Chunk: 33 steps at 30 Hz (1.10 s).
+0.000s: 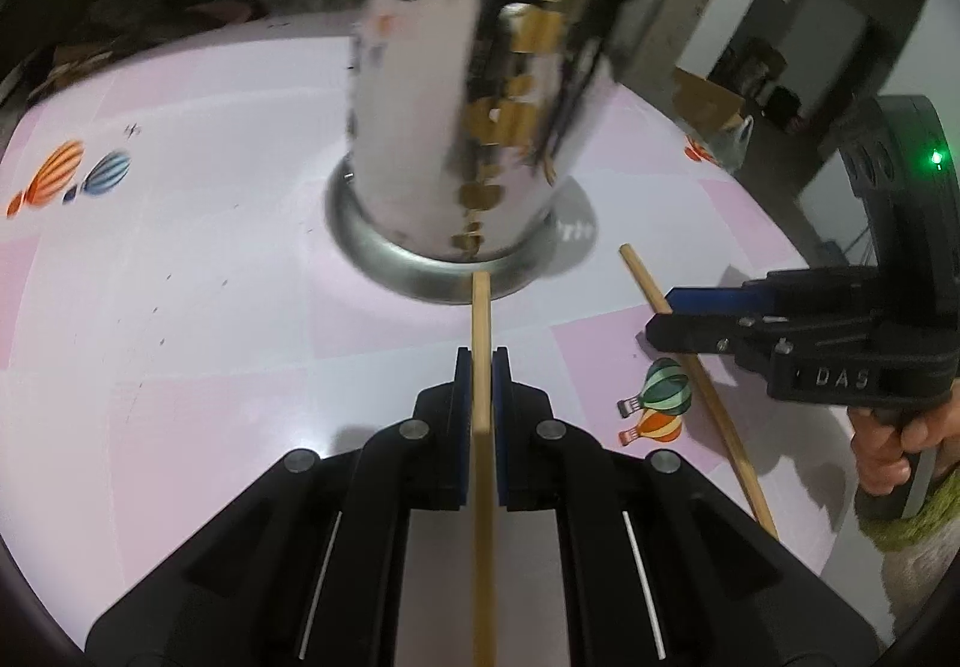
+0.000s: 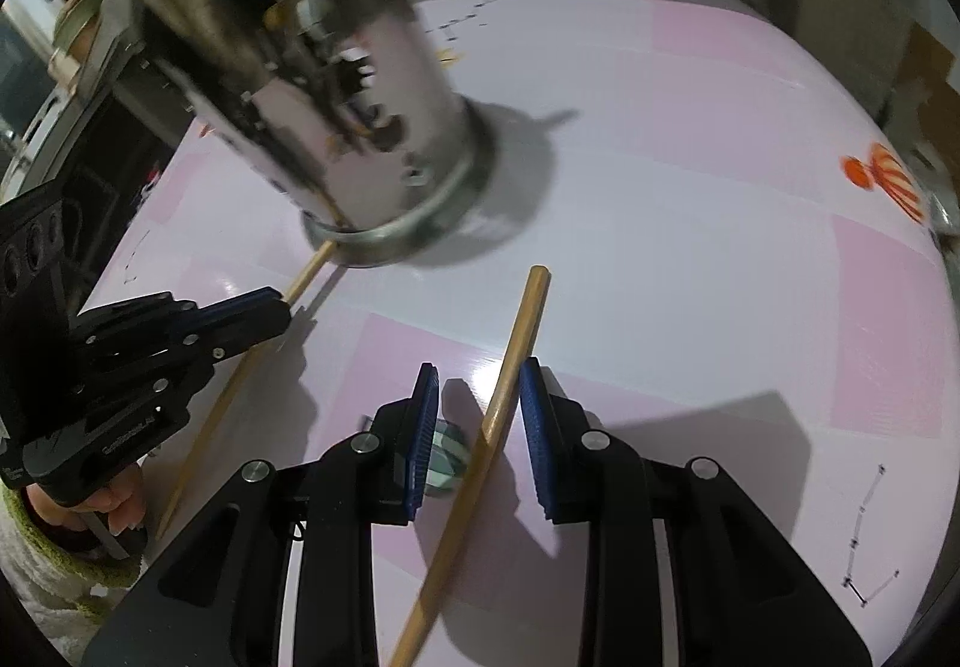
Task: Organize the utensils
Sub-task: 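Close the left tool on one chopstick while the right tool grasps another chopstick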
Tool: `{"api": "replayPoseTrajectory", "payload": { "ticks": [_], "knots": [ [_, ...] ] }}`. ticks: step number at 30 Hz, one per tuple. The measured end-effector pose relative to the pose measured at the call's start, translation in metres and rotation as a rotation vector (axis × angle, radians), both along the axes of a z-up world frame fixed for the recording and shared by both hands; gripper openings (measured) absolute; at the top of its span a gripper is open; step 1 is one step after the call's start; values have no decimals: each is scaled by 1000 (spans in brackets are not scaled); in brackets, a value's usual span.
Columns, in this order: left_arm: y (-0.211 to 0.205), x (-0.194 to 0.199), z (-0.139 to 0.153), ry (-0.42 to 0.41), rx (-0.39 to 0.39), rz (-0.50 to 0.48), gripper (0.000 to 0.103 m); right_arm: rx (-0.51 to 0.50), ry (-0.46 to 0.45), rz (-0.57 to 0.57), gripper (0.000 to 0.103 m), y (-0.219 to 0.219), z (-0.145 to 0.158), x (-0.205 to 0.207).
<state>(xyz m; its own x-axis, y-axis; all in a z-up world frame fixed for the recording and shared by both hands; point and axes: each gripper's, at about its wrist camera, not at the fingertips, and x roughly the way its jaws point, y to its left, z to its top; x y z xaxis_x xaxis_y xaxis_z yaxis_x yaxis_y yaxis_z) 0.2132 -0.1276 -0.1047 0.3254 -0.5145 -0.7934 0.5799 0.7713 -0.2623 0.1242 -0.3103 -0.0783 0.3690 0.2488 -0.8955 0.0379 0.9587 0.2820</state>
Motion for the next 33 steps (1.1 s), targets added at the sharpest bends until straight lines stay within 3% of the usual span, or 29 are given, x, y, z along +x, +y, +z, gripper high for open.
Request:
{"api": "replayPoseTrajectory", "payload": {
  "ticks": [13,19,29,33],
  "knots": [
    [13,5,-9,48,2,38,6,-15,24,32,28,15,3,6],
    [15,6,-6,48,19,15,27,-28,27,33,28,19,5,10],
    [-10,-10,-4,-57,161,-50,26,-129,24,62,28,43,0,19],
    [-18,-15,-5,-112,228,-68,19,-180,18,69,25,55,-1,19]
  ]
}}
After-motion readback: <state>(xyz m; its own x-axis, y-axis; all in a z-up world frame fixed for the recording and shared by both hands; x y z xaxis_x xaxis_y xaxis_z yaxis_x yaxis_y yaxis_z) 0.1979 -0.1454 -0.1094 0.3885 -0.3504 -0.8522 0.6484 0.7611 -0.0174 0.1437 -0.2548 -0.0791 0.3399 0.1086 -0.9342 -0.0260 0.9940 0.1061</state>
